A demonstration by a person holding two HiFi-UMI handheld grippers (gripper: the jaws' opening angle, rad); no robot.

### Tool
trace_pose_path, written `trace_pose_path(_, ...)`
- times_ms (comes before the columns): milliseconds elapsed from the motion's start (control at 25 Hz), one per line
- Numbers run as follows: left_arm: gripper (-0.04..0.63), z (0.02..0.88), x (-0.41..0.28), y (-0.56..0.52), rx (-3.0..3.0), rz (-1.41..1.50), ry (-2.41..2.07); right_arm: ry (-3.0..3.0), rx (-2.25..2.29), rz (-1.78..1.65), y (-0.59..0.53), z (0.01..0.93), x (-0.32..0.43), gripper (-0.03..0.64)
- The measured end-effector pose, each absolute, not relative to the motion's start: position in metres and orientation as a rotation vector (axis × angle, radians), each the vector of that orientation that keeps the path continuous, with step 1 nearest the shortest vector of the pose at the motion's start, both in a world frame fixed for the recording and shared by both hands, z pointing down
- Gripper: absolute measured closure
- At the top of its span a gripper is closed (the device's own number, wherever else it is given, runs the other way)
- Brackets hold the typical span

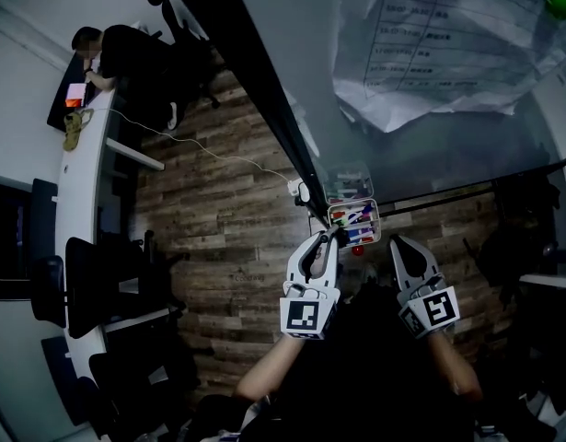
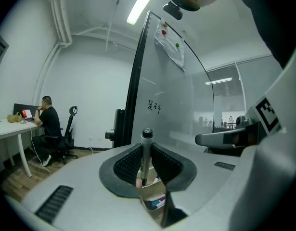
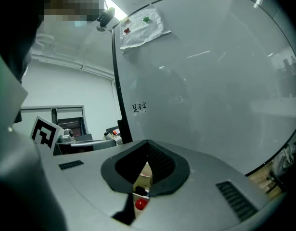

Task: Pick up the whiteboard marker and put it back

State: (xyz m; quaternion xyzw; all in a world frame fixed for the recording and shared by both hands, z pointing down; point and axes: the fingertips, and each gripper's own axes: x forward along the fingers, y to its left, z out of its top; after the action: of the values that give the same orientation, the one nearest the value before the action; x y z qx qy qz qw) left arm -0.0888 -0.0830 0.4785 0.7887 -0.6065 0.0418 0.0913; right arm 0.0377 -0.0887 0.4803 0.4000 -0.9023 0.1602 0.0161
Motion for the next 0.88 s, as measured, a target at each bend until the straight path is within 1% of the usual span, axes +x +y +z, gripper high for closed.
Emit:
trace_pose_path(280,0.522,0.496,-0.088,-0.093,2.308,0.165,-1.798,-2.849,1.250,0.528,-0.107,0.468,0.033,0.603)
trace_pose_path(880,0.522,0.520,-0.082,-0.098,2.249,0.221,-1.805,-2.839,1.208,0.527,-0.110,0.478,0.044,0.603)
